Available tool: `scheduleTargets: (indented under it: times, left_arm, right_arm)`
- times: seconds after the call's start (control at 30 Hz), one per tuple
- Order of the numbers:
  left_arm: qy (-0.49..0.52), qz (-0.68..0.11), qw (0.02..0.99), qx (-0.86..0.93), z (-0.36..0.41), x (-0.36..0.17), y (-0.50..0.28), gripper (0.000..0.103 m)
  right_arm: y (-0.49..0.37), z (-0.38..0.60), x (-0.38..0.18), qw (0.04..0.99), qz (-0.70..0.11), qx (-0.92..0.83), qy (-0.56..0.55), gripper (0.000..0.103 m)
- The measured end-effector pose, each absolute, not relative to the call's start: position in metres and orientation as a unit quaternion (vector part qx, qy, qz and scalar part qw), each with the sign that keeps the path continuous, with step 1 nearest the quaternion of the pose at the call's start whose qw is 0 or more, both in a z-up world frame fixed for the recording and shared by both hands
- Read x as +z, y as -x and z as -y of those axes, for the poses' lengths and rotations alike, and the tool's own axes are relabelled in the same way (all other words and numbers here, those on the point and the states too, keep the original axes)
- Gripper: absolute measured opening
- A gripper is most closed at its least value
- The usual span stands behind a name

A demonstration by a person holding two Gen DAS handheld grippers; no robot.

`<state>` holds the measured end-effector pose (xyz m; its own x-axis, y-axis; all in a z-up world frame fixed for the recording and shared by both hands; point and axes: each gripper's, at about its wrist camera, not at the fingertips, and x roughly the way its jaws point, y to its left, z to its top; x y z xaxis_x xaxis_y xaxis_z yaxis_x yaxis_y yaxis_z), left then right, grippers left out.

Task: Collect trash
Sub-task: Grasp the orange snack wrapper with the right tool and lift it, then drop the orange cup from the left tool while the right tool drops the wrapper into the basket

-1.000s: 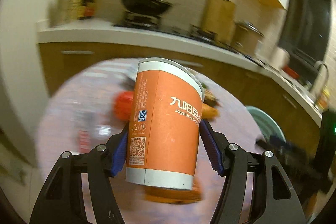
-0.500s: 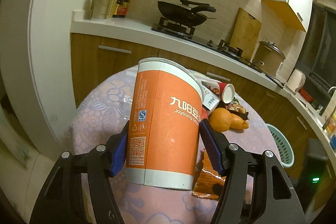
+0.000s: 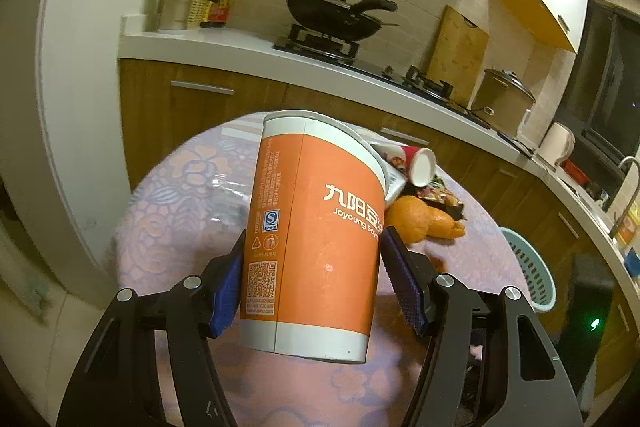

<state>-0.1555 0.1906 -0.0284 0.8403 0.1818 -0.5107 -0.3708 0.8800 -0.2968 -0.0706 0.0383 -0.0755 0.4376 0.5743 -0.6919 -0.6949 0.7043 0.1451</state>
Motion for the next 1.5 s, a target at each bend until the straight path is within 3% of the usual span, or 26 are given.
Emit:
scheduleTargets:
  times: [0.33,0.63,1.03,1.5]
  left_arm:
    - [0.163,-0.246,0.952,0.075,-0.123,-0.012,0.096,0.062]
    - [0.137,-0.254,0.957,0.011,-0.054,0.000,0.026,0.062]
    - [0.102,-0.278,0.953,-0.068,0.045,-0.006,-0.081,0.062]
    - [0.102,-0.348,0.924,-0.122,0.102,-0.059,-0.154,0.062]
  right_arm:
    - [0.018,0.051,-0.032,0.889,-0.344,0.300,0.031,0.022]
    - [-0.044,0.135,-0.031,0.912,-0.347,0.220,-0.004,0.022]
    - [-0.116,0.239,-0.067,0.922,-0.369,0.106,-0.049,0.023]
    - [-0.165,0.280,-0.134,0.893,-0.440,0.061,-0.079,0.023]
